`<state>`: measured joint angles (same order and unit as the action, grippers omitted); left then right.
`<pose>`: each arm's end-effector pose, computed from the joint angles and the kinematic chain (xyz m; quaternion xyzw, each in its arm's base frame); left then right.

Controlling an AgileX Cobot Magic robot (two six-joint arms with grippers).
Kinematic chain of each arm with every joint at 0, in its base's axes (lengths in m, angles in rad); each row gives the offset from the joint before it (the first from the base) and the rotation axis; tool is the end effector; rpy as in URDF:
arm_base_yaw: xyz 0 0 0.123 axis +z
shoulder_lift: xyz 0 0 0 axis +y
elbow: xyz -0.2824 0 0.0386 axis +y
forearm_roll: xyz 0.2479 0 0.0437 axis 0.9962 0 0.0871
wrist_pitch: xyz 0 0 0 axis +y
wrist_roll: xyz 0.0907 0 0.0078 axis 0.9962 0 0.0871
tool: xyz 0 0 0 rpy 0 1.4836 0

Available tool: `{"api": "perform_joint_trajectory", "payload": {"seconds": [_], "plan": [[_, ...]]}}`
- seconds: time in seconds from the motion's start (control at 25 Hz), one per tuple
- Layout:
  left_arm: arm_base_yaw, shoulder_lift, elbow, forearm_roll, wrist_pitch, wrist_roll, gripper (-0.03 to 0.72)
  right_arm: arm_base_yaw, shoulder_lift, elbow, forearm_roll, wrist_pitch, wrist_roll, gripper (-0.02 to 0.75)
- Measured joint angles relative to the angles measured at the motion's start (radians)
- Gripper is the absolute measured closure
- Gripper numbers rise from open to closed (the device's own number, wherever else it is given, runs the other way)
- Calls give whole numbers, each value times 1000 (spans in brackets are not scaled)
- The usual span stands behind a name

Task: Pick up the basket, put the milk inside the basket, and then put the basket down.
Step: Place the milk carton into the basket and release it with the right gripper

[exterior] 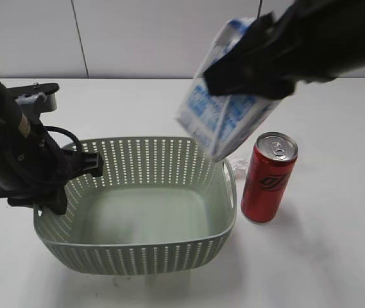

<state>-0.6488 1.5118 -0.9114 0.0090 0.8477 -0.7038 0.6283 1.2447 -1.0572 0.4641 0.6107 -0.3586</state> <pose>0.2155 -0.1626 0.2141 -0.0247 0.9942 -0.0627 0.0840 0.2024 0.1760 0.3456 -0.3166 0.8342 0.2511 0.3753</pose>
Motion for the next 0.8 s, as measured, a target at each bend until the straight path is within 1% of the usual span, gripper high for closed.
{"api": "perform_joint_trajectory", "payload": {"seconds": [0.08, 0.16, 0.32, 0.52, 0.68, 0.8], "plan": [[0, 0, 0, 0, 0, 0, 690, 94, 62, 0, -54, -50, 30, 414], [0, 0, 0, 0, 0, 0, 690, 161, 128, 0, -107, -99, 52, 414], [0, 0, 0, -1, 0, 0, 690, 237, 256, 0, -207, -157, 64, 414], [0, 0, 0, -9, 0, 0, 690, 251, 389, 0, -286, -231, 65, 414], [0, 0, 0, -16, -1, 0, 690, 251, 438, 0, -295, -294, 65, 414], [0, 0, 0, -19, -1, 0, 690, 251, 454, 0, -297, -310, 65, 414]]}}
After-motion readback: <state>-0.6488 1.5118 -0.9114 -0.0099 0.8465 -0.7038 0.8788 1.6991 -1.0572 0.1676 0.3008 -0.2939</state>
